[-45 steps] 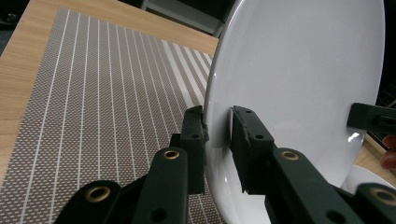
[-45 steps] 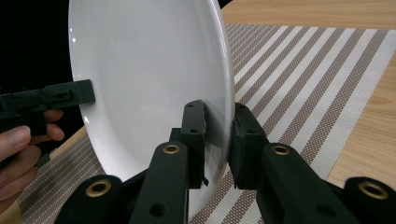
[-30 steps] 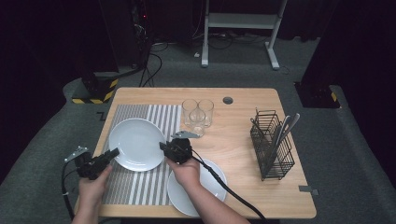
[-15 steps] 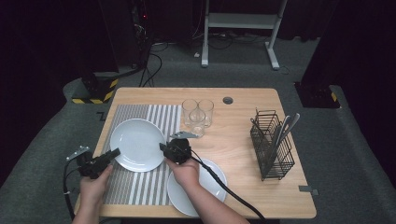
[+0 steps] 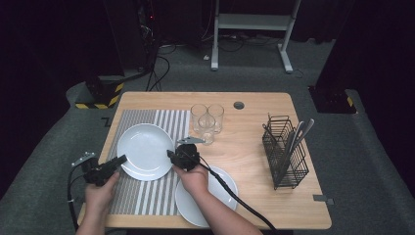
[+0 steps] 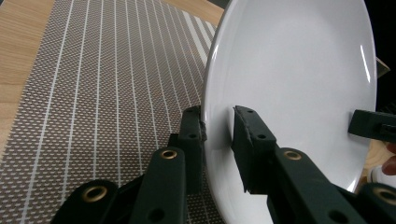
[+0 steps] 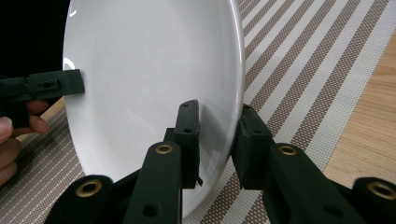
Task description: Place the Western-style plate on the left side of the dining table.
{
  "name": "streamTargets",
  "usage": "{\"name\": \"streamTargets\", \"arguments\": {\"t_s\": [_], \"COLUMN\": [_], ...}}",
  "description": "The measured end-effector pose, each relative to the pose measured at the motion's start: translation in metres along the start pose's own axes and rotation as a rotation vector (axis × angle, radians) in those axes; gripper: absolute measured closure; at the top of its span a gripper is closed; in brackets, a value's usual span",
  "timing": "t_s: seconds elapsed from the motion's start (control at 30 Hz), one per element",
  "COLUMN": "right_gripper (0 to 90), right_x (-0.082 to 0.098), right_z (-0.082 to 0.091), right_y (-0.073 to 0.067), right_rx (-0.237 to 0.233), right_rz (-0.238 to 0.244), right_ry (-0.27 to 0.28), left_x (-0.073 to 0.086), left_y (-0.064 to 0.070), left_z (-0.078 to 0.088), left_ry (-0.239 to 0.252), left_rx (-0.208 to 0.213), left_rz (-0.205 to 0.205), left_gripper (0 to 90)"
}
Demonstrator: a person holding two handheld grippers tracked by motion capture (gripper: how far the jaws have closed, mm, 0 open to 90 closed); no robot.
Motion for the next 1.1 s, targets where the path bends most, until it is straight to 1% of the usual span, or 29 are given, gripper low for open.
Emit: {"name": "streamTargets", "arguments": {"t_s": [0.07,0.1,0.13,0.17,0.2,0.23,0.27,0.43,0.47,0.57,0.67,0.83,0.9,0.93,1.0,1.03,1.1], "right_gripper": [72.7,72.4,71.8,71.8,71.5,71.3,70.8,69.9,69.7,68.8,68.6,68.1,68.1,68.2,68.1,68.1,67.9], "right_x": [0.000,0.000,0.001,0.001,0.001,0.001,0.002,0.002,0.002,0.003,0.003,0.004,0.004,0.004,0.004,0.004,0.004], "right_z": [-0.002,-0.003,-0.005,-0.005,-0.006,-0.007,-0.009,-0.012,-0.013,-0.016,-0.017,-0.018,-0.019,-0.019,-0.019,-0.020,-0.020], "right_y": [0.001,0.002,0.003,0.003,0.004,0.004,0.005,0.007,0.007,0.010,0.010,0.013,0.014,0.014,0.014,0.014,0.014], "right_rx": [0.001,0.003,0.005,0.005,0.007,0.008,0.009,0.013,0.013,0.022,0.025,0.038,0.042,0.043,0.043,0.046,0.048], "right_rz": [-0.002,-0.001,-0.003,-0.003,-0.004,-0.004,-0.014,-0.019,-0.020,-0.019,-0.018,-0.011,-0.008,-0.011,-0.007,-0.005,-0.006], "right_ry": [-0.006,-0.008,-0.014,-0.014,-0.019,-0.022,-0.033,-0.046,-0.050,-0.065,-0.071,-0.090,-0.095,-0.097,-0.097,-0.099,-0.100], "left_x": [0.000,0.001,0.001,0.001,0.001,0.001,0.001,0.002,0.002,0.003,0.003,0.004,0.004,0.004,0.004,0.004,0.004], "left_y": [-0.001,-0.001,-0.002,-0.002,-0.002,-0.003,-0.003,-0.004,-0.005,-0.005,-0.004,-0.005,-0.006,-0.005,-0.006,-0.006,-0.006], "left_z": [0.000,-0.001,-0.001,-0.001,-0.002,-0.003,-0.004,-0.004,-0.004,-0.006,-0.007,-0.008,-0.009,-0.009,-0.009,-0.010,-0.010], "left_ry": [-0.003,0.000,-0.003,-0.003,0.001,-0.005,-0.002,0.001,-0.002,-0.004,0.002,-0.007,-0.010,-0.007,-0.010,-0.010,-0.008], "left_rx": [-0.001,-0.005,-0.005,-0.005,-0.007,-0.009,-0.015,-0.023,-0.022,-0.031,-0.036,-0.045,-0.048,-0.051,-0.052,-0.054,-0.055], "left_rz": [-0.007,0.001,-0.009,-0.009,0.000,-0.008,0.002,-0.002,-0.011,-0.015,-0.008,-0.027,-0.027,-0.016,-0.020,-0.012,-0.012], "left_gripper": [73.5,73.5,73.5,73.5,73.5,73.4,73.4,73.4,73.4,73.3,73.2,73.0,72.9,72.9,72.8,72.8,72.8]}}
Point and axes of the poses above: each handheld gripper's, and its own axes: z roughly backward along the jaws, x roughly out of its underside, y roughly to its right, the point moved 7 cm from there along -z, roughly forward along the jaws, and after that the axes turned 3 degrees about y, right-handed, at the moved point
